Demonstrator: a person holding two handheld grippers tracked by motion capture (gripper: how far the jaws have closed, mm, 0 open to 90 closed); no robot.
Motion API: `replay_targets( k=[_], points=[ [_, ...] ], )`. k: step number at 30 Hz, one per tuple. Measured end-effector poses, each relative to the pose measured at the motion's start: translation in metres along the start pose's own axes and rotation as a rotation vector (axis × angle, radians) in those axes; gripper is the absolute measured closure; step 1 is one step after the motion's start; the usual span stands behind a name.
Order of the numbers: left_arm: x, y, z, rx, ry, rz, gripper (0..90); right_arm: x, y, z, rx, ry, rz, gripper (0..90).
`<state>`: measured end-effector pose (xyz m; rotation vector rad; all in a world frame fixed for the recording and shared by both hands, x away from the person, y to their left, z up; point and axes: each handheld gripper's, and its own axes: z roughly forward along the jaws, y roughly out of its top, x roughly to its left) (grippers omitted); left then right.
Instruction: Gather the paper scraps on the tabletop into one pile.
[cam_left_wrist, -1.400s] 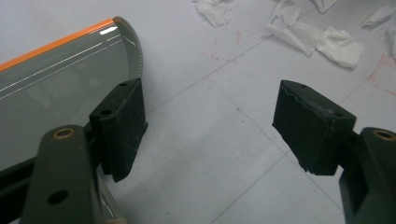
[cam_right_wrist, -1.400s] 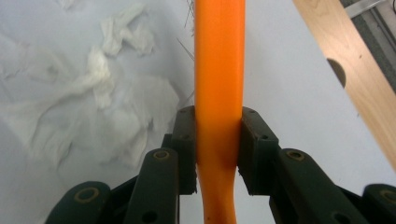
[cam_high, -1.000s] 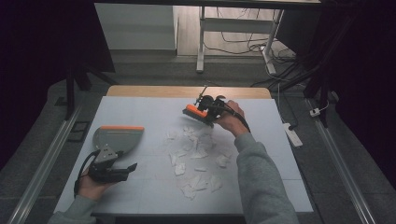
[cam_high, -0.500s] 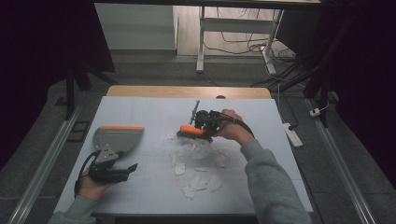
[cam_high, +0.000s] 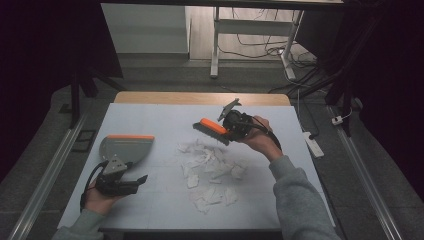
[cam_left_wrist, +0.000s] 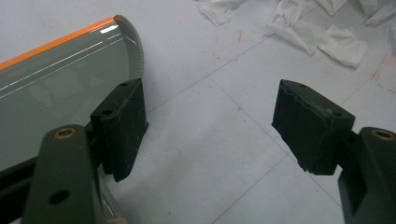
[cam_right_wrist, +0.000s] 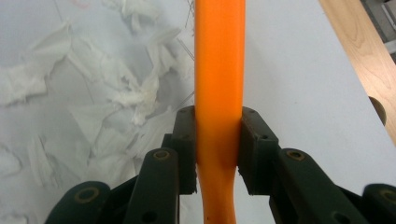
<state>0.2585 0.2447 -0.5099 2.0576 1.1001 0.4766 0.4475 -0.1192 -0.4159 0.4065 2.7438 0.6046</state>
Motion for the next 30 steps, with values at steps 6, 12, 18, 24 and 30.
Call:
replay_targets(
  k=[6, 12, 18, 24, 30],
  points=[
    [0.001, 0.000, 0.000, -0.001, 0.003, -0.004, 26.7, 0.001, 0.005, 0.001, -0.052, 0.007, 0.068, 69.9],
    [0.001, 0.000, 0.000, -0.002, 0.004, -0.002, 26.7, 0.009, 0.021, 0.009, -0.099, 0.052, 0.153, 69.9],
    [0.001, -0.001, 0.000, -0.004, 0.006, -0.002, 26.7, 0.027, 0.052, 0.026, -0.143, 0.100, 0.230, 69.9],
    [0.001, -0.001, -0.001, -0.005, 0.005, 0.000, 26.7, 0.043, 0.086, 0.055, -0.175, 0.166, 0.321, 69.9],
    [0.001, -0.002, -0.001, -0.002, 0.005, 0.002, 26.8, 0.049, 0.101, 0.092, -0.175, 0.234, 0.399, 69.9]
  ],
)
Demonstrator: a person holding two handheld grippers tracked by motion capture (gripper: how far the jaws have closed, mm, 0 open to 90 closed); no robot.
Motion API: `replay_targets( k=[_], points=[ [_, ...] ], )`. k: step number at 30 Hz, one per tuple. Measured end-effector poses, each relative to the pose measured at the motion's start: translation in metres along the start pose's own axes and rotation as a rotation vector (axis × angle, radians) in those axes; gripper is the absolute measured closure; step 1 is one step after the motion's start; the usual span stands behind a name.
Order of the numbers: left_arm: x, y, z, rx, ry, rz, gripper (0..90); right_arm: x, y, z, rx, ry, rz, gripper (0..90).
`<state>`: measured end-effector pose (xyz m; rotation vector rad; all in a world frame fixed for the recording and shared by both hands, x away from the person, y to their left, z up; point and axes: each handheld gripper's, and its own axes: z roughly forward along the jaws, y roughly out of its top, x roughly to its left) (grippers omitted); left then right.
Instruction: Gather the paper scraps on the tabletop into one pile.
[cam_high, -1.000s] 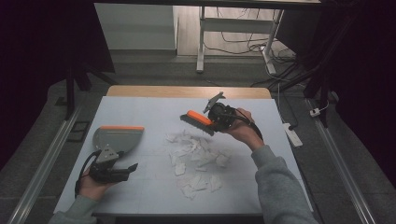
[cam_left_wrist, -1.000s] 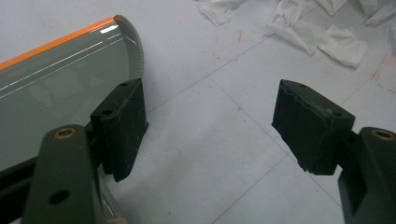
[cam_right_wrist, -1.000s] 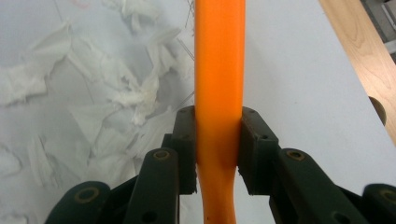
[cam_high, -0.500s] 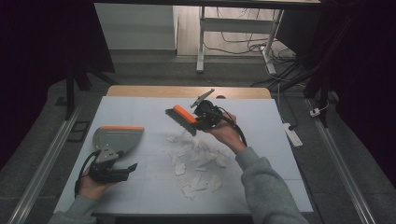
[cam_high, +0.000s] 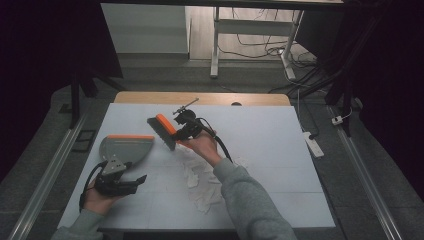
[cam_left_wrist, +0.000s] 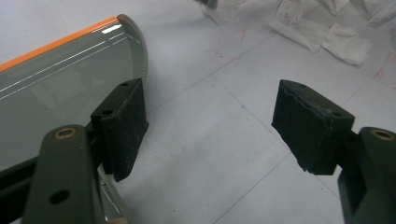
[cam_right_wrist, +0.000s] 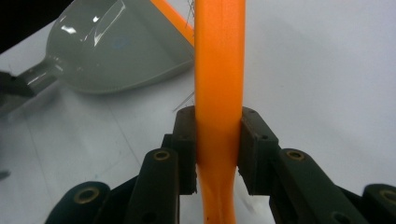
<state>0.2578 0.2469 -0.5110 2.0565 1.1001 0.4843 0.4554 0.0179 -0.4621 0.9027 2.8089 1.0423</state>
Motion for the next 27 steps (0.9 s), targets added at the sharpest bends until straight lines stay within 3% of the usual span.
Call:
replay_targets(
  k=[3, 5, 14, 18, 25, 27],
  points=[
    [0.000, 0.000, 0.000, 0.003, -0.002, 0.003, 26.8, -0.009, -0.005, 0.009, 0.013, -0.006, 0.043, 69.9],
    [0.000, 0.000, 0.001, 0.003, -0.004, 0.001, 26.8, -0.018, -0.009, 0.006, 0.016, -0.023, 0.079, 69.9],
    [-0.002, 0.001, 0.002, 0.007, -0.004, 0.014, 26.9, -0.045, -0.050, -0.042, 0.042, -0.116, 0.141, 70.0],
    [-0.002, 0.001, 0.002, 0.009, -0.003, 0.013, 26.8, -0.045, -0.059, -0.061, 0.050, -0.131, 0.119, 69.9],
    [-0.002, 0.001, 0.002, 0.010, -0.001, 0.009, 26.8, -0.031, -0.053, -0.097, -0.050, -0.075, 0.066, 69.9],
    [-0.002, 0.001, 0.002, 0.012, -0.001, 0.012, 26.8, -0.030, -0.052, -0.104, -0.070, -0.085, 0.054, 69.9]
  ],
)
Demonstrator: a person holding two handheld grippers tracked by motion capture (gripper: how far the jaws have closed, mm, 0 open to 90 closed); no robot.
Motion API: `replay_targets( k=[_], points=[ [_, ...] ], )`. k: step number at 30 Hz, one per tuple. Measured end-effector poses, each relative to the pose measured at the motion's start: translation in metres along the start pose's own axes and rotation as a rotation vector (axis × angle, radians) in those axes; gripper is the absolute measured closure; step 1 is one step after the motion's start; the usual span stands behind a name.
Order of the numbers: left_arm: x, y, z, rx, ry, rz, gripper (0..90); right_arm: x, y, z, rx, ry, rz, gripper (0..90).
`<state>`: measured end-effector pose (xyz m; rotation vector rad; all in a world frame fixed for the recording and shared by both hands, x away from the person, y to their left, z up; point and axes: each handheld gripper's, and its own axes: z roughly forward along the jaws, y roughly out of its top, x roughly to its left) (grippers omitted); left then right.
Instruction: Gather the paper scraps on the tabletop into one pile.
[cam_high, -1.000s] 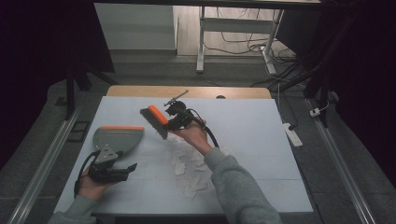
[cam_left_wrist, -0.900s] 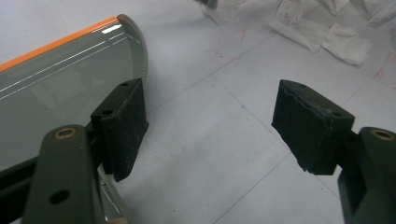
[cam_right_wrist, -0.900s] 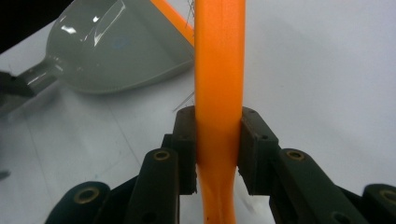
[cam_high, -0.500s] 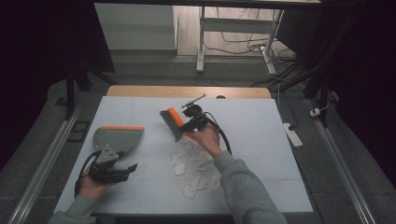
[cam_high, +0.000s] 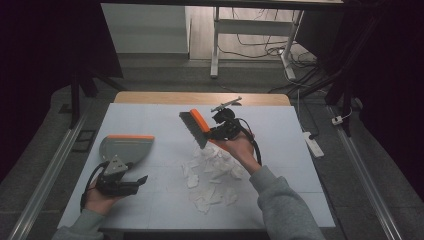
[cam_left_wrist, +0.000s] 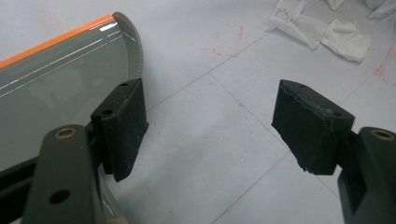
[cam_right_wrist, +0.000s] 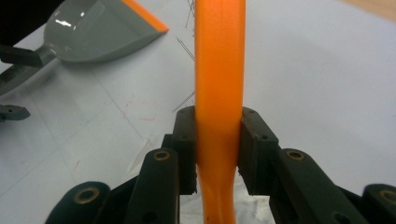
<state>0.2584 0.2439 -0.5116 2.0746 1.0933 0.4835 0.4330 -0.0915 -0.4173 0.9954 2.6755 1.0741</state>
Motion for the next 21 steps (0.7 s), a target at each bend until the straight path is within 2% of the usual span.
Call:
replay_targets(
  k=[4, 8, 12, 16, 19, 21],
  points=[
    [0.000, 0.000, 0.000, -0.003, 0.002, -0.001, 26.8, -0.005, 0.001, -0.008, -0.014, -0.033, -0.006, 69.9],
    [0.000, 0.000, 0.000, -0.002, 0.001, -0.002, 26.8, -0.011, -0.001, -0.009, 0.018, -0.121, -0.071, 69.9],
    [0.000, 0.000, 0.000, -0.003, 0.000, -0.003, 26.9, -0.020, -0.005, -0.006, 0.062, -0.184, -0.116, 69.9],
    [0.000, 0.000, 0.001, 0.001, 0.000, 0.002, 26.9, -0.030, -0.007, 0.003, 0.150, -0.255, -0.224, 70.0],
    [0.000, 0.000, 0.000, 0.000, -0.002, 0.003, 26.9, -0.032, -0.008, 0.015, 0.222, -0.272, -0.312, 69.9],
    [0.000, -0.001, 0.000, -0.001, -0.001, 0.000, 26.9, -0.029, -0.009, 0.023, 0.268, -0.265, -0.360, 70.0]
  ],
)
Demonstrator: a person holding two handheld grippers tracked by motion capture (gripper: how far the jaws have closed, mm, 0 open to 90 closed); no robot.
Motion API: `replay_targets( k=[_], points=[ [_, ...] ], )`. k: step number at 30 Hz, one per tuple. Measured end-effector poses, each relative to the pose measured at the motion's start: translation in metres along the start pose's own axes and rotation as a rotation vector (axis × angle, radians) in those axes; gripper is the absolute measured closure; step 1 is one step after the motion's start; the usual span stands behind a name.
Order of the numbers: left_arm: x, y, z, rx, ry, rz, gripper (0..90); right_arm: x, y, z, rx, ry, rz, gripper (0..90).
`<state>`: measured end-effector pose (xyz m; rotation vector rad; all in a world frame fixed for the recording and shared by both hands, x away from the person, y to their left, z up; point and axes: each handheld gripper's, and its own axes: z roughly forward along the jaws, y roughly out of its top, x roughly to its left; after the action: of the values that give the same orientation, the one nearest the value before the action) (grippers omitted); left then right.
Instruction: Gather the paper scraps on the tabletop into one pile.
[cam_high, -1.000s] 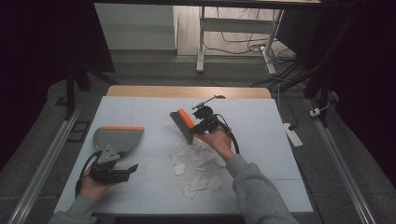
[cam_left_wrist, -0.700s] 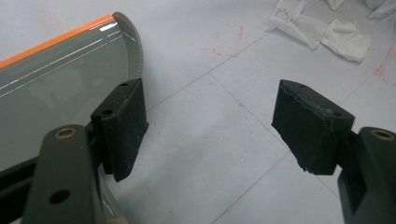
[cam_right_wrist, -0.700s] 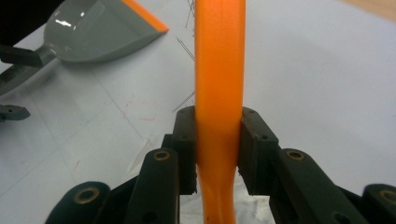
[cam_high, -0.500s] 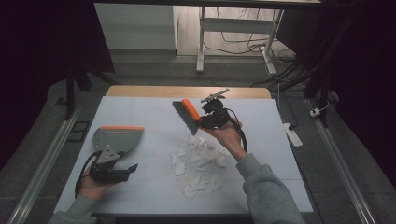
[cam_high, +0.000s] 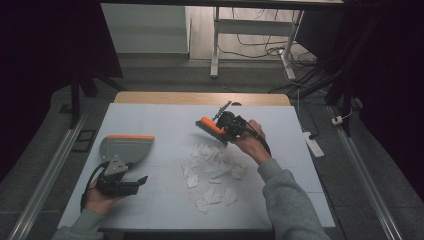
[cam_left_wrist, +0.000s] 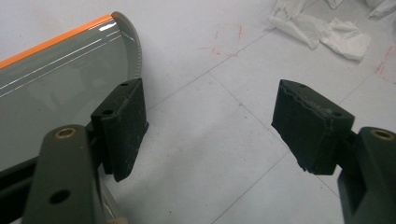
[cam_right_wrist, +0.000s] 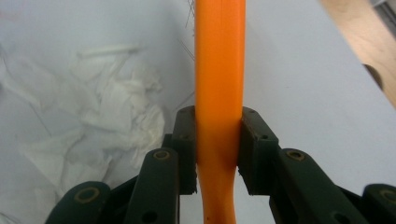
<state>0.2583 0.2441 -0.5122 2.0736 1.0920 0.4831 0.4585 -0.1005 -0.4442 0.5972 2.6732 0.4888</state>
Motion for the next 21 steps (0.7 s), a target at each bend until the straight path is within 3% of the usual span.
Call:
replay_targets(
  k=[4, 9, 13, 16, 21],
  points=[
    [0.000, 0.000, 0.001, 0.002, -0.002, 0.000, 26.9, 0.012, 0.005, 0.006, 0.024, 0.059, -0.095, 70.0],
    [-0.001, 0.000, 0.000, 0.000, -0.002, 0.005, 26.9, 0.031, 0.005, 0.003, 0.066, 0.082, -0.213, 70.1],
    [-0.001, 0.000, 0.001, 0.003, -0.003, 0.008, 27.0, 0.040, -0.001, -0.008, 0.057, 0.134, -0.255, 70.1],
    [-0.001, 0.000, 0.001, 0.006, -0.004, 0.009, 27.0, 0.042, -0.006, -0.017, 0.025, 0.114, -0.242, 70.0],
    [-0.001, 0.000, 0.001, 0.004, 0.001, 0.006, 27.0, 0.029, -0.011, -0.036, -0.093, 0.076, -0.137, 70.0]
  ],
)
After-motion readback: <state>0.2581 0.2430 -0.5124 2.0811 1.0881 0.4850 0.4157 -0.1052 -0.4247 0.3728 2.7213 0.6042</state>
